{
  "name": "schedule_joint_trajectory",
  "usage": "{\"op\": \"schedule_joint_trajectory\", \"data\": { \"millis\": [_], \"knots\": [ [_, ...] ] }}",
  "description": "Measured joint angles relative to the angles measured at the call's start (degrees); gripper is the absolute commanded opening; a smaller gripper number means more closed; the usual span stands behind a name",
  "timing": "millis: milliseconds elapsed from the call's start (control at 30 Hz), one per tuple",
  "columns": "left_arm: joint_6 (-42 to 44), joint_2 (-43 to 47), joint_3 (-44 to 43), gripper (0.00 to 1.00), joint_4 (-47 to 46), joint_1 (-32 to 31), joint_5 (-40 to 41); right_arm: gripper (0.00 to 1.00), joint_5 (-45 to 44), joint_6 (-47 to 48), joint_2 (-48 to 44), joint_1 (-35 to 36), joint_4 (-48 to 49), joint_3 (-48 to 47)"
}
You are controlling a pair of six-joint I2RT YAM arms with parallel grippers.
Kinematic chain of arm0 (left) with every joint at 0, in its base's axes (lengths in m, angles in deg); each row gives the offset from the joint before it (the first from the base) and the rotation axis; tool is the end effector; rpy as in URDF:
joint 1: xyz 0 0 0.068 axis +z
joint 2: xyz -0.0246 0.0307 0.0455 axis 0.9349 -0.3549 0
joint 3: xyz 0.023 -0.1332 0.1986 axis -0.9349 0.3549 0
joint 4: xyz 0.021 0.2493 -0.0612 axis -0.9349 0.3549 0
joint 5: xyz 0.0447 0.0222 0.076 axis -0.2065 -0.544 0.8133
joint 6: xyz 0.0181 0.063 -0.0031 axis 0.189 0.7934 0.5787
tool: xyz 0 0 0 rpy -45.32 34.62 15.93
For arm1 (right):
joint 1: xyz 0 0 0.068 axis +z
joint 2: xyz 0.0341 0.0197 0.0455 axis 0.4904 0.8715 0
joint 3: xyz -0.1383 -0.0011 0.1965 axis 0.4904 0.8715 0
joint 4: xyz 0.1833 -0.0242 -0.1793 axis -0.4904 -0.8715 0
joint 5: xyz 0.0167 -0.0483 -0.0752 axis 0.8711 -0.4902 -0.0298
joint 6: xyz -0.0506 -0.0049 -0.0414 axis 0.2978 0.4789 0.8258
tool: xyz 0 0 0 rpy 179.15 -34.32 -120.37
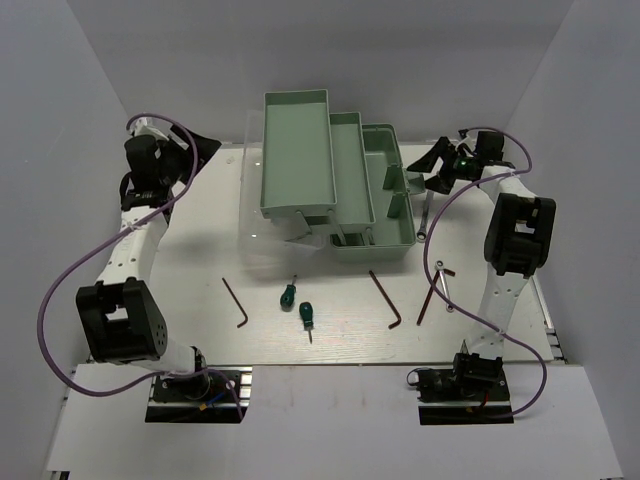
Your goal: Sort the tools into containers
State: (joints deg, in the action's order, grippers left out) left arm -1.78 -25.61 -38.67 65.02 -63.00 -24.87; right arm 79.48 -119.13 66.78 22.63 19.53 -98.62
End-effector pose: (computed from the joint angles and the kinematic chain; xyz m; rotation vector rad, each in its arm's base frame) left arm 0.3665 0.0232 0.3030 -0.5802 1.8190 -0.7495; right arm 0.4789 -0.0197 0.1680 0.3115 2.2366 1.1173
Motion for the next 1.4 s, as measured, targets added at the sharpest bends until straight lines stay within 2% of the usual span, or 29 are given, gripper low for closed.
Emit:
{"op": "schedule_joint_trajectory", "data": {
  "millis": [267,333,500,533,567,600,633,667,700,767,800,833,933,1067,1167,1400],
  "knots": [
    [3.96,9.53,2.86,0.87,2.36,-0.39,-0.63,0.9,2.14,2.03,-0.44,-0.76,-0.92,0.0],
    [6.01,13.18,3.72,0.81,3.08,-0.98,-0.63,0.9,1.31,4.26,-1.62,-1.11,-3.69,0.0],
    [12.44,22.86,5.51,0.0,7.13,-2.89,-1.18,0.9,-18.21,17.73,-12.85,-1.11,-13.81,2.89],
    [14.45,24.94,6.32,0.0,8.11,-3.26,-1.62,0.89,-22.34,20.74,-17.57,-1.11,-13.31,6.36],
    [15.58,26.82,7.32,0.0,8.92,-3.63,-1.86,0.71,-25.2,23.12,-22.25,-1.16,-13.11,9.94],
    [16.63,28.55,8.41,0.0,10.12,-3.93,-2.32,0.26,-27.3,25.64,-26.6,-1.18,-13.2,13.03],
    [17.59,29.88,9.44,0.0,11.37,-4.13,-2.95,0.11,-28.87,27.54,-29.94,-1.22,-13.68,15.1],
    [18.67,31.32,10.75,0.02,12.55,-4.26,-3.39,0.04,-29.92,28.63,-32.11,-1.22,-14.08,16.17],
    [19.54,32.57,12.11,0.28,13.92,-4.28,-3.89,0.01,-30.6,29.62,-32.96,-1.18,-14.67,16.39],
    [21.62,34.93,14.73,0.5,16.63,-4.31,-4.76,0.03,-31.85,30.97,-32.65,-0.87,-14.99,16.83],
    [22.43,36.22,16.06,0.63,18.32,-4.31,-5.03,0.12,-33.05,31.36,-31.82,-0.42,-15.23,17.46],
    [23.37,37.35,16.98,0.67,19.91,-4.31,-5.27,0.16,-33.99,31.36,-30.97,0.09,-15.28,18.27],
    [24.72,40.74,18.84,0.72,23.56,-4.59,-5.97,0.28,-36.87,31.04,-27.47,2.14,-16.0,21.07],
    [26.1,47.15,23.54,0.72,24.48,-4.74,-7.89,0.38,-39.56,29.35,-21.11,4.59,-18.01,19.85],
    [26.56,50.31,26.38,0.72,25.07,-4.85,-9.25,0.43,-41.55,27.67,-17.09,5.9,-18.36,17.05],
    [26.86,51.19,28.41,0.72,25.88,-4.9,-10.27,0.48,-45.07,24.33,-10.19,8.46,-18.08,8.63]
  ]
}}
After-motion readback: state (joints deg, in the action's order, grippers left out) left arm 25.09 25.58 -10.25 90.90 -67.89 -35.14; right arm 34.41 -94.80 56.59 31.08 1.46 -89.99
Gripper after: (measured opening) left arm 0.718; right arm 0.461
